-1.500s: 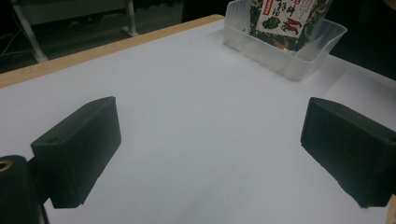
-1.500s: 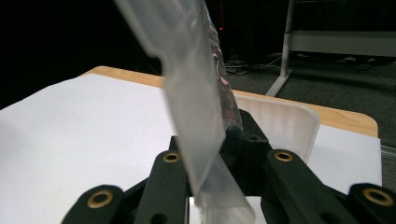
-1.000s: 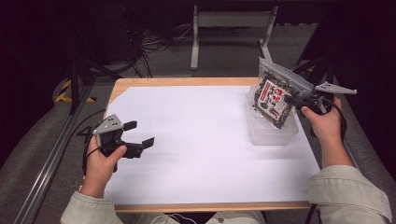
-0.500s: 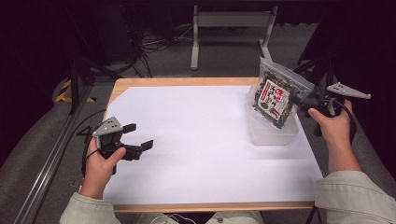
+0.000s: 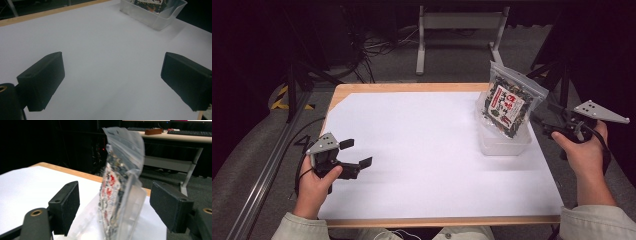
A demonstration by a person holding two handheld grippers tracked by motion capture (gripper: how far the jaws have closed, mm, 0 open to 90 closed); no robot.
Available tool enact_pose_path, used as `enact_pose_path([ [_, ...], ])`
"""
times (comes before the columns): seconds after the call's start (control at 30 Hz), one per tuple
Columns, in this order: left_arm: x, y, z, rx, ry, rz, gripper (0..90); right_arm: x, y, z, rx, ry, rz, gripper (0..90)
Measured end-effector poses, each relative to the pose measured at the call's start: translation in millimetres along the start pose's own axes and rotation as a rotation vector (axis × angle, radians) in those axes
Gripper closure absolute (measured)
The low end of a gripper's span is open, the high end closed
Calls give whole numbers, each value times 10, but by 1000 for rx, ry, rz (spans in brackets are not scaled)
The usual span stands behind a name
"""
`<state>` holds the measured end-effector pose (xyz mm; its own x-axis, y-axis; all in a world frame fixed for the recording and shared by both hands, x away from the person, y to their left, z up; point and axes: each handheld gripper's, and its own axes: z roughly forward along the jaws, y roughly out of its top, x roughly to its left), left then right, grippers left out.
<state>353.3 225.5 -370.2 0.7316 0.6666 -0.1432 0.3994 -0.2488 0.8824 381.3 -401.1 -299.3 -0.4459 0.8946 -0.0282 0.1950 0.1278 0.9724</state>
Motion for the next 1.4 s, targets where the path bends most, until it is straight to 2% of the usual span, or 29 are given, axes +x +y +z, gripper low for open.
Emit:
enact_pose_path([
  [0.03, 6, -10, -10, -2, 1, 11, 57, 29, 0, -20, -6, 10, 0, 240],
  [0.17, 0, -64, -44, -20, -12, 6, 57, 194, -14, -81, -16, 65, -13, 232],
  [0.3, 8, -88, -74, -32, -20, 8, 57, 378, -81, -89, -40, 148, -12, 216],
  [0.37, 5, -94, -78, -41, -25, 6, 57, 413, -101, -86, -41, 162, -10, 213],
  [0.43, 6, -108, -92, -50, -33, 19, 57, 519, -178, -57, -34, 207, -19, 209],
  [0.53, -14, -137, -96, -65, -36, 18, 57, 645, -261, -12, -21, 245, -25, 208],
  [0.67, -16, -178, -109, -68, -47, 24, 57, 768, -322, 34, -17, 286, -23, 200],
  [0.83, 4, -205, -150, -72, -45, 29, 60, 917, -387, 87, -8, 340, -46, 188],
  [0.93, 10, -237, -152, -77, -43, 33, 60, 994, -441, 129, -9, 377, -43, 181],
  [1.07, 24, -272, -138, -75, -48, 31, 57, 1083, -532, 206, 23, 404, -66, 177],
  [1.17, 35, -305, -124, -80, -34, 30, 55, 1136, -610, 256, 27, 412, -84, 178],
  [1.23, 50, -323, -117, -76, -29, 42, 52, 1169, -677, 292, 27, 420, -81, 178],
  [1.27, 49, -339, -109, -78, -33, 30, 50, 1176, -700, 304, 29, 420, -81, 178],
  [1.4, 67, -384, -69, -81, -37, 37, 44, 1203, -824, 374, 41, 419, -79, 179],
])
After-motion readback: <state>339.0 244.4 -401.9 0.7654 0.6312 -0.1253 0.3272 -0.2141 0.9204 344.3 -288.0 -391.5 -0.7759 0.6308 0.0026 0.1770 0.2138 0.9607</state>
